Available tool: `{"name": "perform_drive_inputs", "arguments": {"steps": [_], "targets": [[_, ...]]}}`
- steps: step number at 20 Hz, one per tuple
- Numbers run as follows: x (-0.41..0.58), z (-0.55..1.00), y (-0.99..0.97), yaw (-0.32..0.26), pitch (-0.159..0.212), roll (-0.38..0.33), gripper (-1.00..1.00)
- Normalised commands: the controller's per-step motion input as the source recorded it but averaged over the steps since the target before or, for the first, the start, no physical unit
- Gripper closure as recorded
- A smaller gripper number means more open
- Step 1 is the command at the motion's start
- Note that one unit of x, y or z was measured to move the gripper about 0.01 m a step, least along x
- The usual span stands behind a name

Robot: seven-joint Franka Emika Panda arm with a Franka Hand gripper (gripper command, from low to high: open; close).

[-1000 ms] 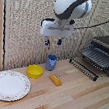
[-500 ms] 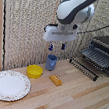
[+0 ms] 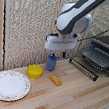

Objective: Please guide your gripper toward the loaf. Carefully hold the bread using your gripper. Position the gripper over the white dish. Gently place the bread on the white dish.

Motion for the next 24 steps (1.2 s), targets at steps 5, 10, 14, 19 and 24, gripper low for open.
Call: {"name": "perform_drive_inputs", "arguments": {"steps": [5,10,14,19,24], "targets": [[0.0,-0.44,-0.34,0.097,0.021,-0.013,-1.0],[-0.01,-0.35,-0.35,0.11,0.0,0.001,-1.0],[-0.052,-0.33,-0.06,0.096,0.013,0.0,-1.0],[-0.077,-0.34,0.15,0.048,0.028,-0.026,-1.0],[-0.018,-0.35,0.03,0.048,0.017,-0.029,-1.0]]}}
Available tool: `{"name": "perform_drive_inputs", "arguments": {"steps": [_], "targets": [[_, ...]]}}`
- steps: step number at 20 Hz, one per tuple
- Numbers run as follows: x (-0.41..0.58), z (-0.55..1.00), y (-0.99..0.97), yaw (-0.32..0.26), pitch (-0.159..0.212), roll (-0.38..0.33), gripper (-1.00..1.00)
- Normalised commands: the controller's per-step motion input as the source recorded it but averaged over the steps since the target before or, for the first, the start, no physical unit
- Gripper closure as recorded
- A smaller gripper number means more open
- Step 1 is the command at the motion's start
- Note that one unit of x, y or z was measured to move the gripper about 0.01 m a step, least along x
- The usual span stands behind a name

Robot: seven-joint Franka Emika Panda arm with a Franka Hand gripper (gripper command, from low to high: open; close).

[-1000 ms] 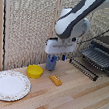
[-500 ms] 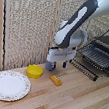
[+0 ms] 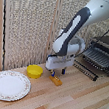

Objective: Please guide your gripper toward the loaf. Carefully hold the bread using your gripper. Position the gripper over the white dish. Gently place the bread on the white dish.

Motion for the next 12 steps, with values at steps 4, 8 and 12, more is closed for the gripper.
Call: {"name": "perform_drive_inputs", "arguments": {"steps": [4,8,12], "targets": [[0.0,-0.27,-0.01,0.044,0.0,-0.024,-1.0],[0.0,-0.09,0.0,0.026,0.001,-0.005,1.0],[0.0,-0.01,0.0,0.0,0.0,0.0,1.0]]}}
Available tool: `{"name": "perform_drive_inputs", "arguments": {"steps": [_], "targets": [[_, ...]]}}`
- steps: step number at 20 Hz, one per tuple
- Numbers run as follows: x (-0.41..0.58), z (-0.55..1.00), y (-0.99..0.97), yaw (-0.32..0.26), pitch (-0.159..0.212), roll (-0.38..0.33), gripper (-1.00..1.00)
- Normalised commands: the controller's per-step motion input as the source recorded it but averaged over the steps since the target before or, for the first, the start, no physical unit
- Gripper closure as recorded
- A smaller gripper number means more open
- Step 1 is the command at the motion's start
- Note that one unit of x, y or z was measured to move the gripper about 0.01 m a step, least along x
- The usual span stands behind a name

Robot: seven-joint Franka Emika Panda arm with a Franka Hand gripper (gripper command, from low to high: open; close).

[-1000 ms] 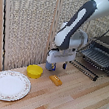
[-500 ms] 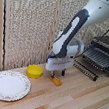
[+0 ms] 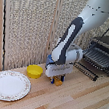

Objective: Please guide your gripper toward the loaf. Carefully hold the bread using your gripper. Position the gripper over the white dish. Gently place the bread on the white dish.

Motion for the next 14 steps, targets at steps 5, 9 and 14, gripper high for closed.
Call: {"name": "perform_drive_inputs", "arguments": {"steps": [5,9,14], "targets": [[-0.021,0.0,0.05,-0.008,0.002,-0.008,1.0],[-0.041,0.18,0.07,-0.036,-0.001,0.0,1.0],[-0.008,0.89,0.16,-0.079,0.0,0.004,1.0]]}}
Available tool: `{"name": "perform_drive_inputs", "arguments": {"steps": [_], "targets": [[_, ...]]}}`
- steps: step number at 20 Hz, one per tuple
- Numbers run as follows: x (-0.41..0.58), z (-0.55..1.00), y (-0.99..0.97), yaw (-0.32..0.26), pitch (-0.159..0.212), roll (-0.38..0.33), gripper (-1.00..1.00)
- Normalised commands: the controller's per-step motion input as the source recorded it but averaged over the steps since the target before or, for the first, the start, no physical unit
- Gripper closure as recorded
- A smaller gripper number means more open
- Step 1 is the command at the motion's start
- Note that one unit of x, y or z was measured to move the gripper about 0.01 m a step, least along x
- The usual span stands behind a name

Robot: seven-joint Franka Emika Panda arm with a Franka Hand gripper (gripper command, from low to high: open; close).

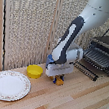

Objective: Please guide your gripper toward the loaf. Carefully hold the bread using your gripper. Position the gripper over the white dish. Gently place the bread on the white dish.

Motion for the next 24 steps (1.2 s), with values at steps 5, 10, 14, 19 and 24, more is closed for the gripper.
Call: {"name": "perform_drive_inputs", "arguments": {"steps": [5,10,14,19,24], "targets": [[0.011,1.0,0.3,-0.068,0.0,0.001,1.0],[0.178,0.85,0.56,-0.039,0.0,0.0,1.0],[0.24,0.46,0.84,-0.041,0.015,0.003,1.0],[0.355,0.19,0.89,-0.018,0.063,0.0,1.0],[0.41,0.01,0.91,-0.006,0.067,0.0,1.0]]}}
